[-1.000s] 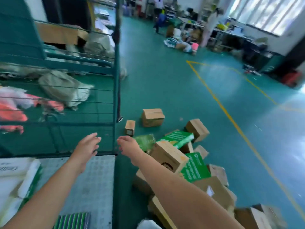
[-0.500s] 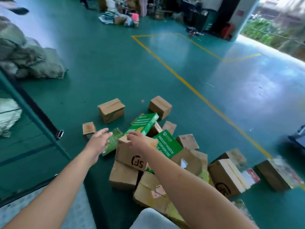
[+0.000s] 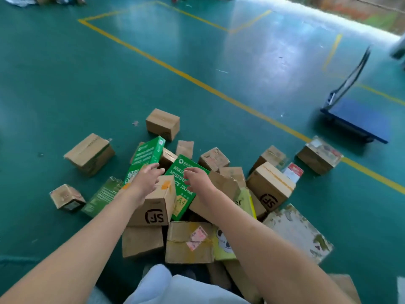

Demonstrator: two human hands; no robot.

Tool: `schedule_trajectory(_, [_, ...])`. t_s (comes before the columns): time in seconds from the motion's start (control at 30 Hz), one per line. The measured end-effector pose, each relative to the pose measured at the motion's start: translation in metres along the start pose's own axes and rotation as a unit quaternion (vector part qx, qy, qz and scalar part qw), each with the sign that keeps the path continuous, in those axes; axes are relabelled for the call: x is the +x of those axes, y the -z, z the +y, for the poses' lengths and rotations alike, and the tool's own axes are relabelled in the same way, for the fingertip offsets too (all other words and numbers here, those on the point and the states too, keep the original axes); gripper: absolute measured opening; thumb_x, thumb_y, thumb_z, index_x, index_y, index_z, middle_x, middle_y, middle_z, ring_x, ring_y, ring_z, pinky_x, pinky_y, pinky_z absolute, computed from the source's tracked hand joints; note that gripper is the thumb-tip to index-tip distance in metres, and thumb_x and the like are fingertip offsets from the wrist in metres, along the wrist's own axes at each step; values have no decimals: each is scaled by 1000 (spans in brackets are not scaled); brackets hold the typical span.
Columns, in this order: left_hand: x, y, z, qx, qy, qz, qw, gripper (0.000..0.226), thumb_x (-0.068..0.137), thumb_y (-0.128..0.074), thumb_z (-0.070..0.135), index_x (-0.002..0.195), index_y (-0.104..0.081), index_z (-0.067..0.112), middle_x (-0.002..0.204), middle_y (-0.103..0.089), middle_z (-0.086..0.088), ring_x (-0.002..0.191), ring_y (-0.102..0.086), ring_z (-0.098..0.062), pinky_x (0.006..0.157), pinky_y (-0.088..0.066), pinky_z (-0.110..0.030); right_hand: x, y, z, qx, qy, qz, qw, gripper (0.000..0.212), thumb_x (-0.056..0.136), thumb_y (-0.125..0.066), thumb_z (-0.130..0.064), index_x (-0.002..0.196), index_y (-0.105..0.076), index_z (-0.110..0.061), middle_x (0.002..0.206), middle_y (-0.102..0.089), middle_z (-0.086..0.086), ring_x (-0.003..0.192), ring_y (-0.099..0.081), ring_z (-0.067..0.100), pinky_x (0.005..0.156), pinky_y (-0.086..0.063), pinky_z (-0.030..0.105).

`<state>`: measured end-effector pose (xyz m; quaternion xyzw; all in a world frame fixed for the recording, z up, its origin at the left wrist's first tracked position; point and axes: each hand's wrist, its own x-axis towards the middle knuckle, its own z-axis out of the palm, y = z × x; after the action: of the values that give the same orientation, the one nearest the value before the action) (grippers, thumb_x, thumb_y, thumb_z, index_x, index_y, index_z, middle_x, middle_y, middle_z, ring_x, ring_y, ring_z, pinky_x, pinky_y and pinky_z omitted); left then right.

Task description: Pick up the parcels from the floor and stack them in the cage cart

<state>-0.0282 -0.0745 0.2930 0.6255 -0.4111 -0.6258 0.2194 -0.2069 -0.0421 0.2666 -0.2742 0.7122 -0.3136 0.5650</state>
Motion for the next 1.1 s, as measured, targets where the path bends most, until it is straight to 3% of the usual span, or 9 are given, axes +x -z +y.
schedule_trajectory(0.13, [27, -25, 10, 29, 12, -56, 998, 48, 106, -54, 25, 153, -43, 19, 135, -57, -7, 120, -54, -23, 102, -45, -37, 17, 19, 15, 32, -30, 45, 998, 30, 104, -53, -25, 132, -60, -19, 121, -65, 3, 102, -62, 17, 91, -54, 36])
schedule_trajectory(0.27, [60, -30, 13, 80, 27, -99, 991, 51, 105, -56, 29, 154, -43, 21, 149, -51, -11, 133, -50, -29, 112, -42, -44, 33, 26, 27, 61, -61, 95, 992, 33, 101, -54, -28, 131, -62, -18, 124, -67, 5, 111, -63, 22, 100, -52, 43])
schedule_trajectory(0.37, [82, -36, 20, 101, 33, -130, 986, 50, 106, -56, 27, 153, -43, 20, 153, -49, -12, 138, -48, -31, 109, -45, -42, 42, 28, 28, 84, -80, 122, 986, 27, 102, -54, -28, 127, -62, -20, 127, -66, 6, 114, -62, 25, 102, -51, 44])
schedule_trajectory(0.47, [102, -43, 23, 125, 38, -148, 980, 49, 106, -55, 24, 154, -43, 19, 152, -49, -11, 133, -51, -28, 88, -49, -31, 54, 27, 28, 121, -92, 137, 979, 28, 104, -53, -26, 130, -60, -18, 125, -66, 7, 108, -62, 23, 93, -51, 42])
schedule_trajectory(0.57, [126, -52, 19, 150, 46, -170, 973, 51, 106, -56, 23, 154, -42, 17, 154, -47, -12, 132, -52, -28, 92, -45, -31, 70, 27, 37, 149, -105, 150, 972, 27, 103, -54, -25, 128, -62, -17, 123, -67, 7, 104, -61, 21, 98, -52, 43])
schedule_trajectory(0.7, [155, -66, 10, 179, 56, -184, 965, 48, 106, -57, 22, 152, -45, 17, 150, -50, -13, 107, -55, -19, 72, -45, -23, 86, 29, 51, 173, -122, 167, 963, 11, 102, -53, -26, 103, -64, -26, 113, -67, 2, 111, -63, 25, 92, -51, 39])
schedule_trajectory(0.77, [173, -76, 3, 201, 59, -189, 959, 48, 105, -57, 23, 151, -46, 18, 150, -49, -12, 115, -53, -21, 78, -48, -24, 99, 34, 64, 187, -132, 166, 959, 11, 102, -53, -25, 104, -63, -26, 112, -67, 1, 108, -62, 23, 93, -53, 40])
schedule_trajectory(0.9, [205, -104, -16, 239, 66, -201, 948, 50, 104, -59, 27, 152, -45, 23, 153, -48, -10, 139, -46, -32, 114, -41, -49, 118, 51, 96, 214, -149, 167, 951, 19, 101, -54, -25, 116, -64, -22, 109, -65, 2, 93, -57, 19, 81, -48, 35])
schedule_trajectory(1.1, [248, -171, -53, 278, 96, -218, 931, 52, 103, -59, 33, 152, -44, 27, 153, -48, -7, 139, -47, -31, 116, -39, -52, 148, 98, 160, 214, -195, 195, 937, 26, 104, -51, -25, 127, -62, -21, 116, -66, 2, 97, -59, 19, 84, -49, 36])
